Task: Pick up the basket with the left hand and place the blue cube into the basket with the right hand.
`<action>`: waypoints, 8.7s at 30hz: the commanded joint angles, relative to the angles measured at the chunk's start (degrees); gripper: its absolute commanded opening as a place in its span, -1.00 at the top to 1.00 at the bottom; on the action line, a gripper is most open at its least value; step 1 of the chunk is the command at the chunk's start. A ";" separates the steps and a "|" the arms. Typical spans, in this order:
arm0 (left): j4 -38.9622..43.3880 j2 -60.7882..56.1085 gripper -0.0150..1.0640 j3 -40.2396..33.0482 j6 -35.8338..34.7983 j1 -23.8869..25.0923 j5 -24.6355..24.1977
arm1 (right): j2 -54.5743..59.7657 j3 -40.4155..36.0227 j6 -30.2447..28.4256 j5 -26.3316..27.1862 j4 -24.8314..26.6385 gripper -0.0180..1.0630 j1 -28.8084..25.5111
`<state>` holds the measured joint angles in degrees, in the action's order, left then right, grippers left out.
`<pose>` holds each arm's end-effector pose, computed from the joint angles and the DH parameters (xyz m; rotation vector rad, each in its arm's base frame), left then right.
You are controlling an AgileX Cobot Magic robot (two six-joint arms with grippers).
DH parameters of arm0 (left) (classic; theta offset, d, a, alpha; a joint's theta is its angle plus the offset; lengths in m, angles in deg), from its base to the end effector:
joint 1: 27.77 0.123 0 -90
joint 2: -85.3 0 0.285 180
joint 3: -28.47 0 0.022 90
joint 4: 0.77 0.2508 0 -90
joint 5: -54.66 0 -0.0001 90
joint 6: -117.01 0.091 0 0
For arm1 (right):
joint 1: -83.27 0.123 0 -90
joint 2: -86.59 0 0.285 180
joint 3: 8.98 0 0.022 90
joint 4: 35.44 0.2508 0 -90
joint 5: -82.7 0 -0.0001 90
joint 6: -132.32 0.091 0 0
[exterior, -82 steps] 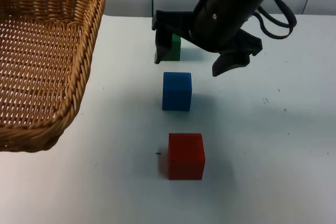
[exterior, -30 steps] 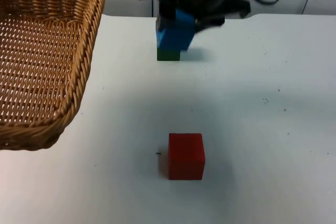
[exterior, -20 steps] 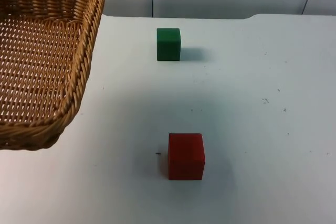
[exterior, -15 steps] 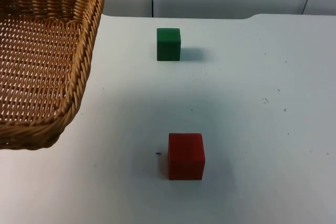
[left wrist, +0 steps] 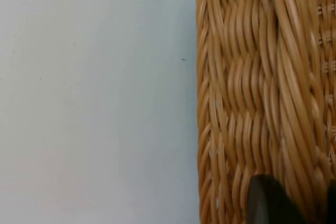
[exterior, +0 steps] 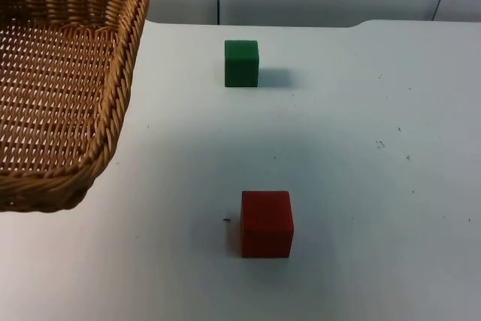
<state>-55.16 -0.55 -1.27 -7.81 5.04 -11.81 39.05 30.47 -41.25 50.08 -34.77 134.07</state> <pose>0.2419 0.0752 0.2251 -0.1204 2.5203 -0.9515 0.3269 0.4017 0.2890 -0.8433 2.0878 0.5651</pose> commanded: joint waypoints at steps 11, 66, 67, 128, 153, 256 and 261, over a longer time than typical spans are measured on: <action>-3.14 -0.26 0.98 0.46 -0.34 0.13 -2.16 | 8.36 4.11 -9.50 -2.88 10.34 0.91 0.30; -12.35 7.92 0.98 0.46 12.02 0.02 3.85 | -34.66 4.11 -26.89 -30.52 5.57 -0.81 0.30; -12.35 7.92 0.98 0.46 12.02 0.02 3.85 | -34.66 4.11 -26.89 -30.52 5.57 -0.81 0.30; -8.00 17.92 -0.98 2.41 17.72 -10.58 28.80 | -35.93 4.01 -28.43 -37.34 5.82 -0.81 0.30; 2.00 -39.87 -0.98 -4.12 -6.29 -10.58 29.25 | -42.56 -20.84 -30.47 -13.66 8.75 -0.81 0.30; 49.75 -86.36 -0.98 -18.09 -52.75 -32.26 4.77 | -124.68 -86.01 0.88 -29.44 -9.74 -0.81 0.30; 49.75 -86.36 -0.98 -18.09 -52.75 -32.26 4.77 | -124.68 -86.01 -0.37 -31.18 -9.74 -0.81 0.30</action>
<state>-4.89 -86.65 -18.90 -60.41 -27.01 -7.59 -85.43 -55.75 -41.16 19.45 -44.79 134.21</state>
